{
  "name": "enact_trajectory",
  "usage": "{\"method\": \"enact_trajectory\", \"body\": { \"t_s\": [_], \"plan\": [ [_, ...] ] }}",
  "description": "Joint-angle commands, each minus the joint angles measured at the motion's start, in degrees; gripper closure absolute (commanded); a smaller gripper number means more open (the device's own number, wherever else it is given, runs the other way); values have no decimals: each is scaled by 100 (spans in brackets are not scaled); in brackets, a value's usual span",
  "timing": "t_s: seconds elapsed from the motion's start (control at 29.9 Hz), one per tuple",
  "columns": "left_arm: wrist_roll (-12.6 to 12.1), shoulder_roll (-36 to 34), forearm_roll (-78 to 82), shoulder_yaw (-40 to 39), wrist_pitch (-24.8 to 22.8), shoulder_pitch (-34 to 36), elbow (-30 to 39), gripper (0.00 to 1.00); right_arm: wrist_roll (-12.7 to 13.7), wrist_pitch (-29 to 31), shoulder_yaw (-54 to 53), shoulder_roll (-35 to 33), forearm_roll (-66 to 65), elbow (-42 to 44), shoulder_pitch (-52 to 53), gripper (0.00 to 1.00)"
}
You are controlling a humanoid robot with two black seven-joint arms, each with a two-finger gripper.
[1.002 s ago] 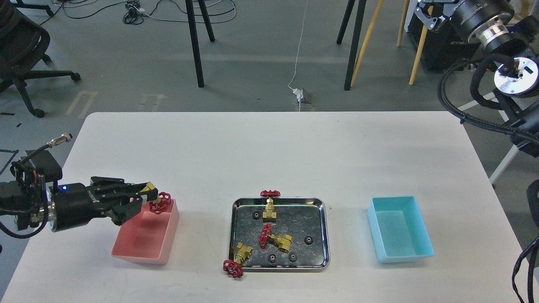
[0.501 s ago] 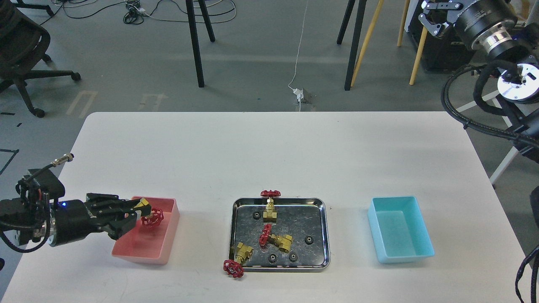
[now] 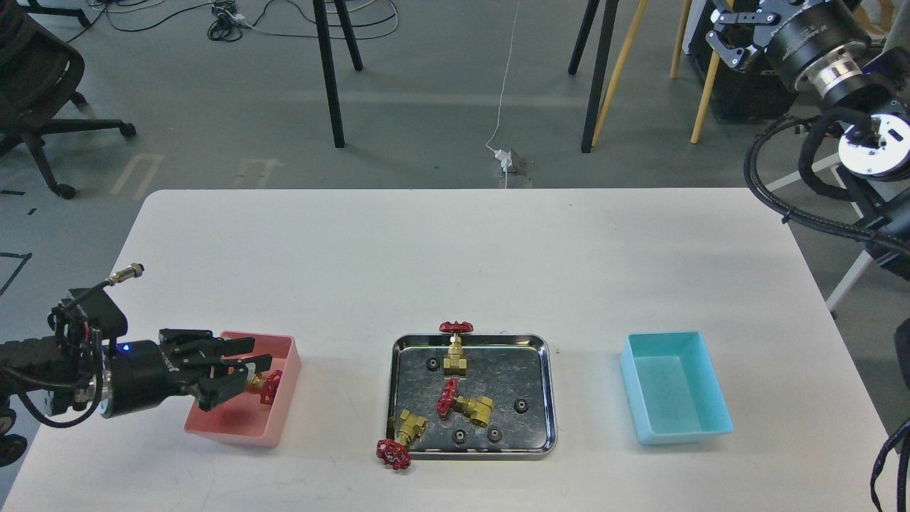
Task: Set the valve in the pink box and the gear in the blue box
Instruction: 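Open the left gripper to drop the valve into the pink box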
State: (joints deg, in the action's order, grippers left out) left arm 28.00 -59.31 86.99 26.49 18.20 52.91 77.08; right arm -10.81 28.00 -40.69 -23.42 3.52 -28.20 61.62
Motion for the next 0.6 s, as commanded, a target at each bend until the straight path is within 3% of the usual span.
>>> {"method": "enact_trajectory", "body": {
  "t_s": [0.0, 0.17, 0.3, 0.47, 0.57],
  "plan": [
    [0, -80, -85, -56, 35, 26, 0, 28, -1, 0, 69, -14, -26, -28, -1, 1],
    [0, -142, -593, -722, 105, 17, 71, 25, 0, 0, 709, -5, -254, -414, 86, 1],
    [0, 7, -1718, -1434, 35, 26, 88, 25, -9, 0, 1694, -14, -1411, -801, 358, 1],
    [0, 788, -3378, -2961, -570, 26, 106, 25, 26, 0, 2503, -57, -3678, -1547, 727, 1],
    [0, 1420, -4547, -3868, -983, 96, 27, 23, 218, 0, 2872, -137, -4822, -1987, 991, 1]
  ]
}}
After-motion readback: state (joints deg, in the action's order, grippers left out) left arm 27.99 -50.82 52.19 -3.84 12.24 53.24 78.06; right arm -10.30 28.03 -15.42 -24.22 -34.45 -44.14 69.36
